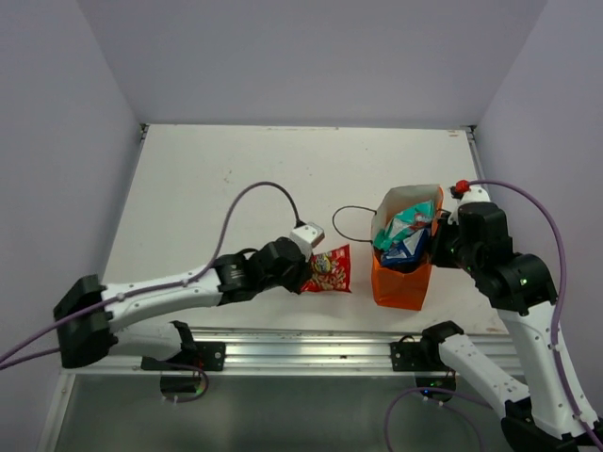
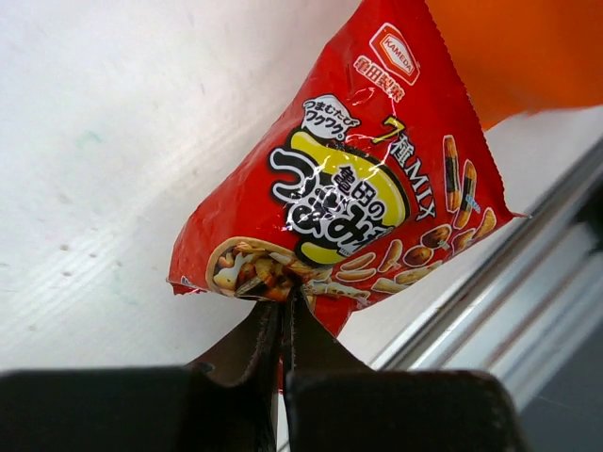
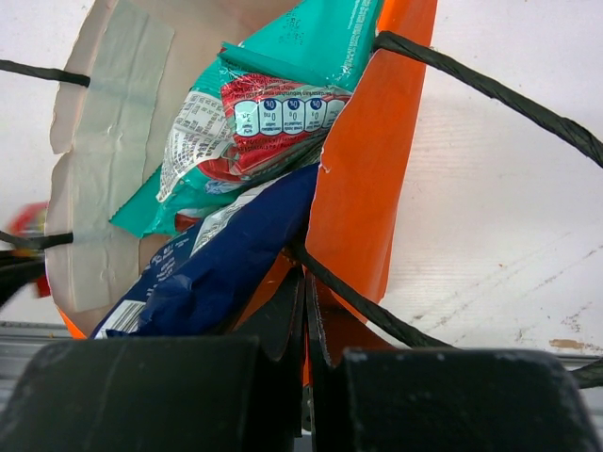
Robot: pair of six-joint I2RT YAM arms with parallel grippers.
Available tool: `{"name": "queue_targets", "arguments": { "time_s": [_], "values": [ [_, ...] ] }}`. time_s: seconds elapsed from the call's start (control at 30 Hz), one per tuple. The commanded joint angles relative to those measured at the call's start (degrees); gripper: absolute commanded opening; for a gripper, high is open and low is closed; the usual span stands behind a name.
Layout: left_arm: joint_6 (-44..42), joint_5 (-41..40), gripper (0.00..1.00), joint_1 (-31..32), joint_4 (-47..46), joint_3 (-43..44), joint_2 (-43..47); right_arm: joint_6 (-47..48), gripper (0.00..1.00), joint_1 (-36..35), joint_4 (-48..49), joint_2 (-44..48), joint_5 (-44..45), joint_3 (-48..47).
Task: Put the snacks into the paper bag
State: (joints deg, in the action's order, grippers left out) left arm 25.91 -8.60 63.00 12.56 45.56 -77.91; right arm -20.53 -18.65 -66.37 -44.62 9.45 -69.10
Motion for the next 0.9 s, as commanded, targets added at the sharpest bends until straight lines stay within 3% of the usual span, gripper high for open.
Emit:
{"name": "queue_targets", "arguments": {
  "time_s": [0.0, 0.1, 0.23, 0.33, 0.5, 0.7, 0.87],
  "values": [
    [0.0, -5.2, 0.00, -0.1, 2.9, 6.3, 14.7, 0.4, 0.00, -0.2, 0.5, -0.6, -0.5, -1.3],
    [-1.7, -2.7, 0.00, -0.1, 5.2, 17.3, 14.8, 0.7, 0.00, -0.2, 0.4, -0.6, -0.4, -0.9],
    [-1.8, 1.6, 0.00, -0.1, 1.7, 31.2, 7.4, 0.8, 0.00, -0.2, 0.5, -0.6, -0.6, -0.7],
    [-1.8, 4.6, 0.00, -0.1, -3.7, 35.2, 1.2, 0.7, 0.00, -0.2, 0.6, -0.1, -0.6, -0.3],
    [-1.5, 8.3, 0.00, -0.1, -5.1, 43.1, -11.0, 0.5, 0.00, -0.2, 0.7, 0.5, -0.5, -0.2],
    [-2.5, 11.0, 0.00, 0.2, 4.9, 56.4, -26.1, 0.8, 0.00, -0.2, 0.1, 1.2, 0.4, -0.1],
    [-6.2, 6.6, 0.00, 1.9, 23.9, 77.3, -39.2, 1.4, 0.00, -0.2, 0.3, 1.1, 0.8, -0.2]
  ]
}}
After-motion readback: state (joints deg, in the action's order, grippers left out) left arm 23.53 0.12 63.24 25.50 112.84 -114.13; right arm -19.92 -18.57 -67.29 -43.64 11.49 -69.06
